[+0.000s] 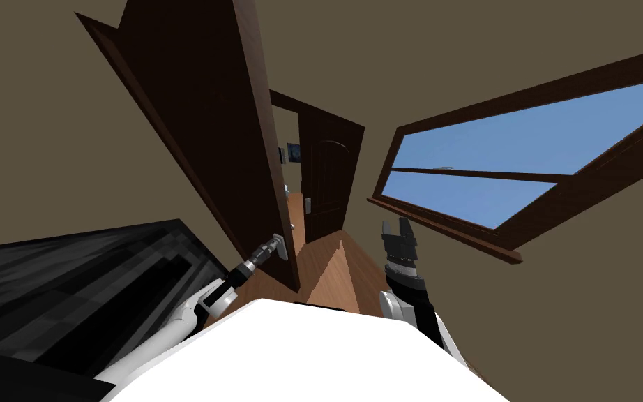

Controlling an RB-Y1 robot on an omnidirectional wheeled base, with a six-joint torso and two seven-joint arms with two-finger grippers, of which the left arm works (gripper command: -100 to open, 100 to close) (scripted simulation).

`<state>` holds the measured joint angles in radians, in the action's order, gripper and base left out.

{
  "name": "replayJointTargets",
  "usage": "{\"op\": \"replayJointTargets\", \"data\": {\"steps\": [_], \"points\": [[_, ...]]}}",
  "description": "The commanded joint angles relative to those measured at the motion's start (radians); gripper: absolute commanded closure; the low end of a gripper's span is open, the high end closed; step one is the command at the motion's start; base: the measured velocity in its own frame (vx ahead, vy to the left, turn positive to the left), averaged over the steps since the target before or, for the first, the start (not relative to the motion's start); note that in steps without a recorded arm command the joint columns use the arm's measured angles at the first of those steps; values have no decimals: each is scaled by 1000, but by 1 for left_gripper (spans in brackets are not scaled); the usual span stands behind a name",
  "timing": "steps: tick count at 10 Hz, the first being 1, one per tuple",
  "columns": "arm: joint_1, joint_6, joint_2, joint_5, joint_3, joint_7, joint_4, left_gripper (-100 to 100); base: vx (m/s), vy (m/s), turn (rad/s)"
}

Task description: Pull the door open

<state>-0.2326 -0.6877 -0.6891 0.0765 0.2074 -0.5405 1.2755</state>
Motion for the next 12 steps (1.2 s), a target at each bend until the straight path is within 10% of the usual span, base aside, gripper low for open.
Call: {"op": "replayJointTargets", "data": {"steps": [1,12], "points": [[0,0,0,0,0,0,0,100,-87,51,-14],[-20,-147,-77,-7,45,-59,-56,100,-182,109,-125]]}}
